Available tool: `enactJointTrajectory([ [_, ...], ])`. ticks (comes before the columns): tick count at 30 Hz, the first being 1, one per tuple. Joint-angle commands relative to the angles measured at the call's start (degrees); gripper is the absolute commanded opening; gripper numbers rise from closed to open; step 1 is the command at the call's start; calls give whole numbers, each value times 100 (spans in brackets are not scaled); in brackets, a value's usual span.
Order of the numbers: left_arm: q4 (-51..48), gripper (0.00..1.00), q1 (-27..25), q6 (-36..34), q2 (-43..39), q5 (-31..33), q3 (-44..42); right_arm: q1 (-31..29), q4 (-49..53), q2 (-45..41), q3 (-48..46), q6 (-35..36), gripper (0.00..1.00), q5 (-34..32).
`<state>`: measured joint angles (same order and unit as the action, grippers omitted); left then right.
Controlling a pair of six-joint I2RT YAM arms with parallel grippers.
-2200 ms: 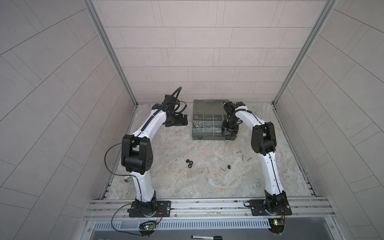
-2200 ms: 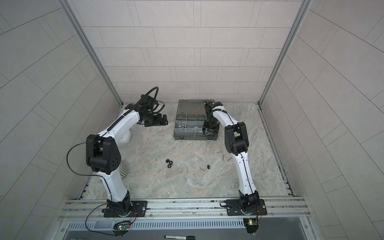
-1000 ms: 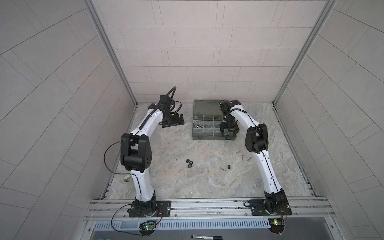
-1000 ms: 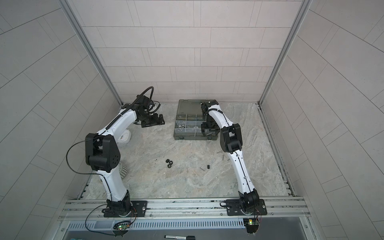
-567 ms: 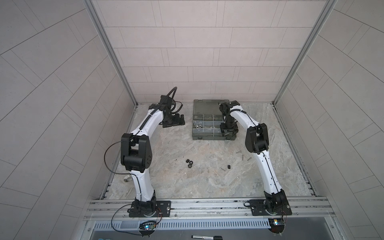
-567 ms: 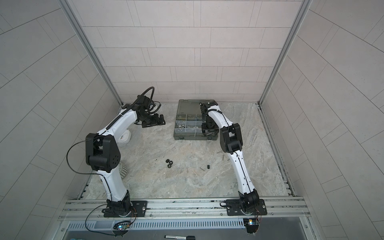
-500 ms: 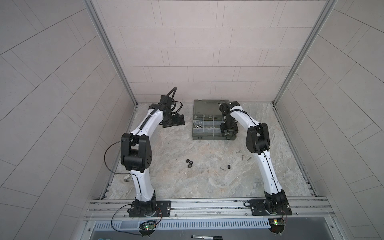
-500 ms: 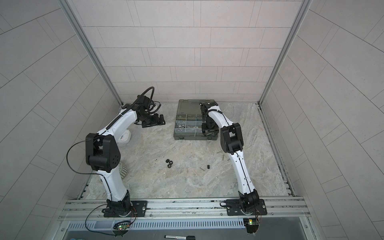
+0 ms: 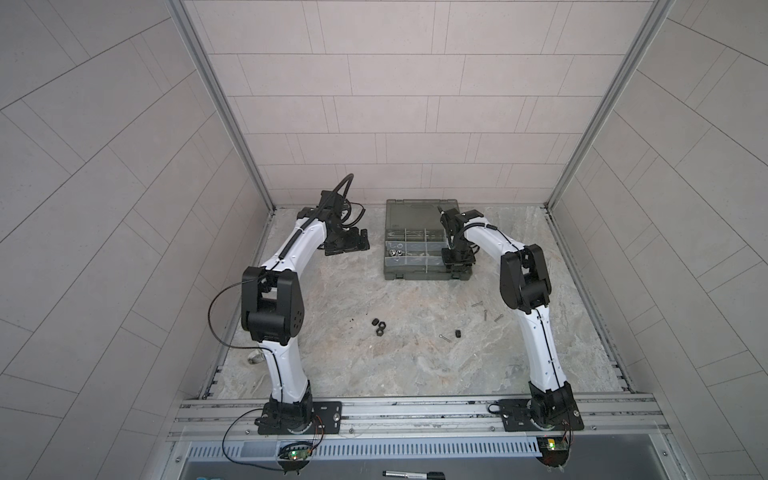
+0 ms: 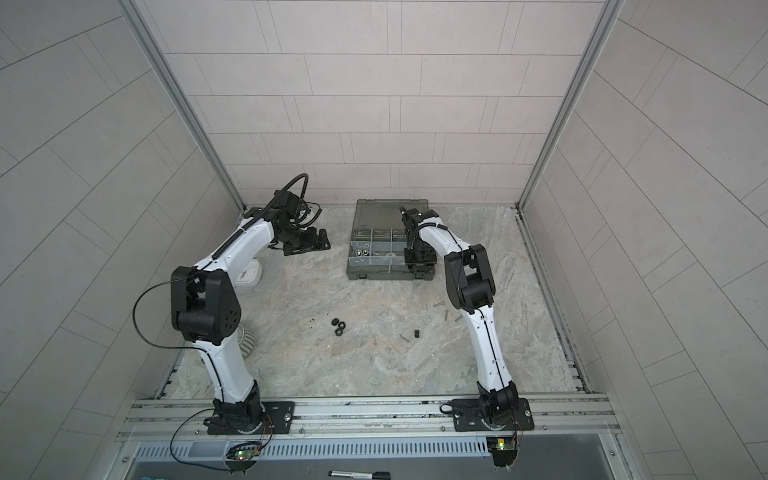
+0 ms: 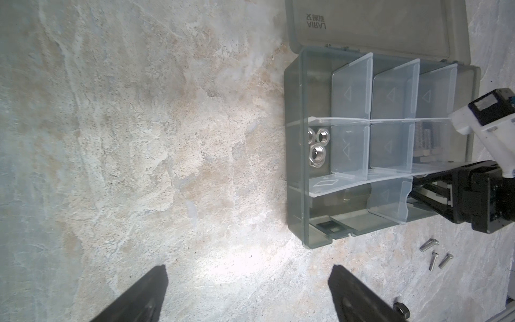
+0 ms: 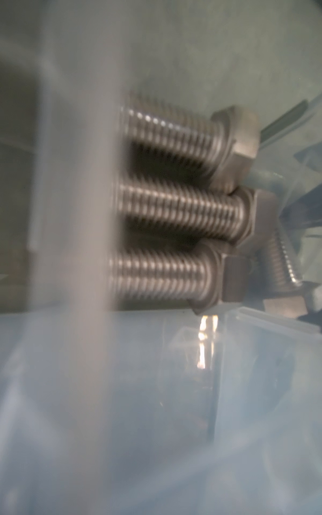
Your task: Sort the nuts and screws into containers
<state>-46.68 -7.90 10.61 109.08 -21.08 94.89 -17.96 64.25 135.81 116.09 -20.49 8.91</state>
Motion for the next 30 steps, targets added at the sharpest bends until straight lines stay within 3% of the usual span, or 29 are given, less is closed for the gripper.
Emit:
enactJointTrajectory([
  [1,-95,97,0,11,-77,36,-49,-349,-243,411,-380,493,37,696],
  [10,-112,97,-1,21,-105,39,-67,-341,-15,274,-256,434,20,507],
  [30,-48,94,-10,29,-254,-10,-223,-264,647,-295,300,264,9,424],
])
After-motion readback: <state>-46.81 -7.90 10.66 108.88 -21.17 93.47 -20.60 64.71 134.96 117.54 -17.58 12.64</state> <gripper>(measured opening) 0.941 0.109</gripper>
